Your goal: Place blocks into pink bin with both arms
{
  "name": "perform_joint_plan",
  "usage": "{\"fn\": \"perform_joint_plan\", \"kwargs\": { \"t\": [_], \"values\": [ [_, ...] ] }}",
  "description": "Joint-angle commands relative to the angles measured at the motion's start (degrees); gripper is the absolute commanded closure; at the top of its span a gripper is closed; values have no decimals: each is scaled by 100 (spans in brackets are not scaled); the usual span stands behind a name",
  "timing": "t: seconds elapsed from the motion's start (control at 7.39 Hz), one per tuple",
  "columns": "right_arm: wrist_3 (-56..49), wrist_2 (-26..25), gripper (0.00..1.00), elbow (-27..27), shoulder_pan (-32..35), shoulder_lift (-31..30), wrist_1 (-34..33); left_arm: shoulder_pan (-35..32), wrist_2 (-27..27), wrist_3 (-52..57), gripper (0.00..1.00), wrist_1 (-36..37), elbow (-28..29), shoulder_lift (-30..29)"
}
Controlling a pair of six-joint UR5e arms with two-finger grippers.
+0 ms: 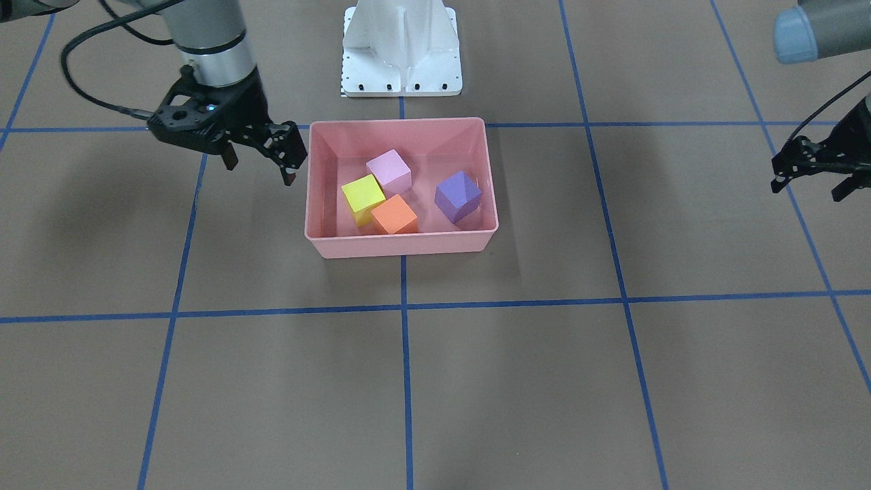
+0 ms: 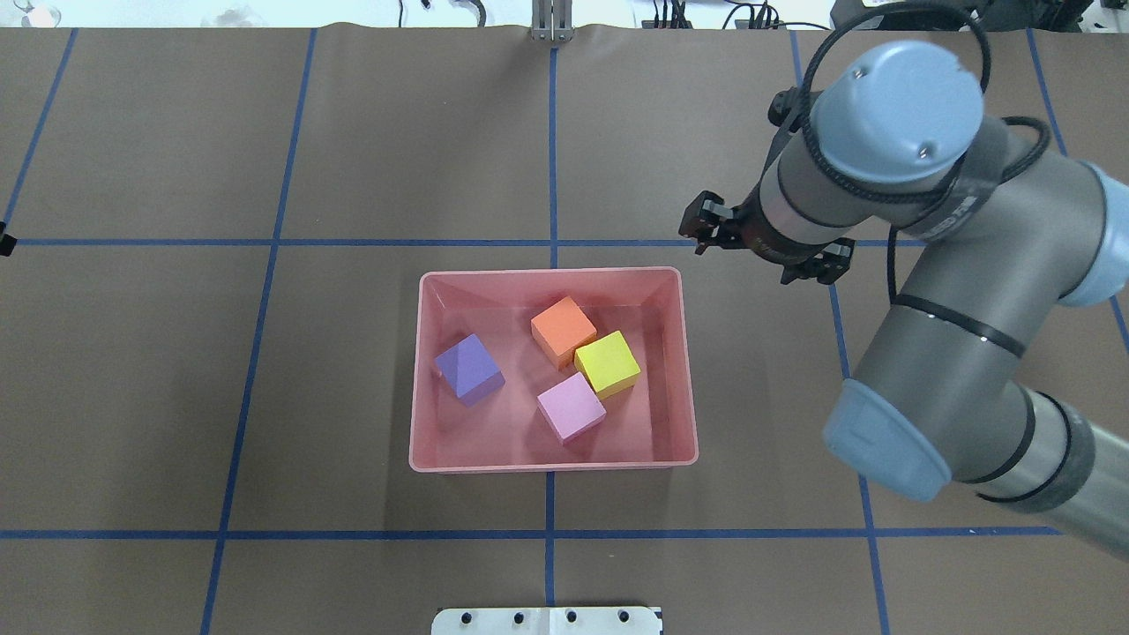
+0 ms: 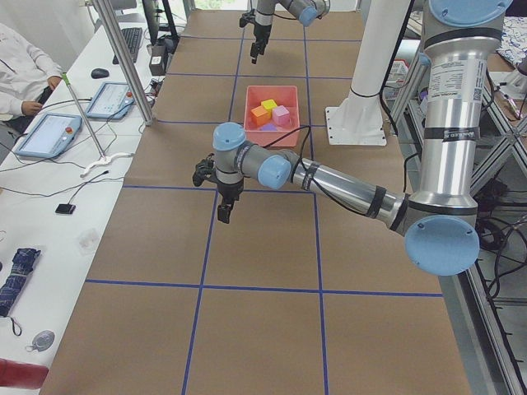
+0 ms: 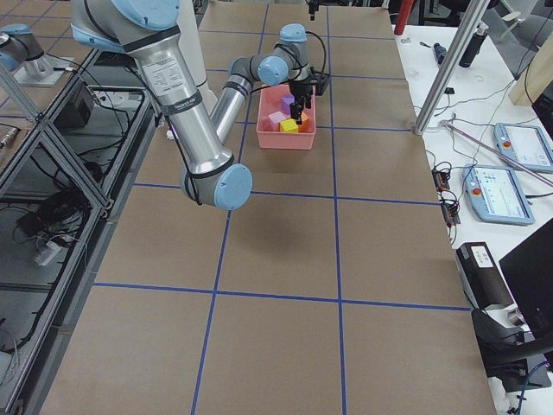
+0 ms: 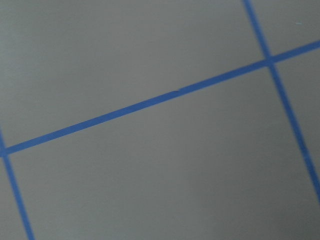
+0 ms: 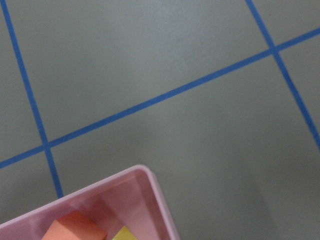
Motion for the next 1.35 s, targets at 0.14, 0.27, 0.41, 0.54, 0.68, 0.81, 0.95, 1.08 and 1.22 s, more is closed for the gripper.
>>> {"fn": "perform_joint_plan", "kwargs": {
  "t": [0.14,0.27,0.41,0.54,0.68,0.81,0.95,1.08,1.22],
  "values": [
    [-3239,1226,0,-42,1784,-1136,14,-1226,-566,1735,0,57,661,207],
    [-4310,1517,0,-164,2373,-1488,14,-1465,-558,2254,0,57,864,303],
    [-5261,1685,0,-366,2866,-1718,14,-1616,-566,2581,0,57,892,478],
    [-6193,1808,0,-646,3349,-1894,14,-1756,-566,2811,0,57,892,715],
    [-7116,1853,0,-936,3815,-2078,14,-1888,-575,3004,0,49,901,900],
    [-7951,1967,0,-1244,4203,-2289,32,-1933,-575,2989,0,127,875,963],
    [-8656,2003,0,-1455,4520,-2509,41,-1942,-566,2989,0,510,840,877],
    [-8872,1977,0,-1553,4680,-2772,58,-1986,-566,3006,0,532,761,928],
    [-8891,1968,0,-1563,4751,-3140,259,-2012,-549,2937,0,549,630,955]
  ]
}}
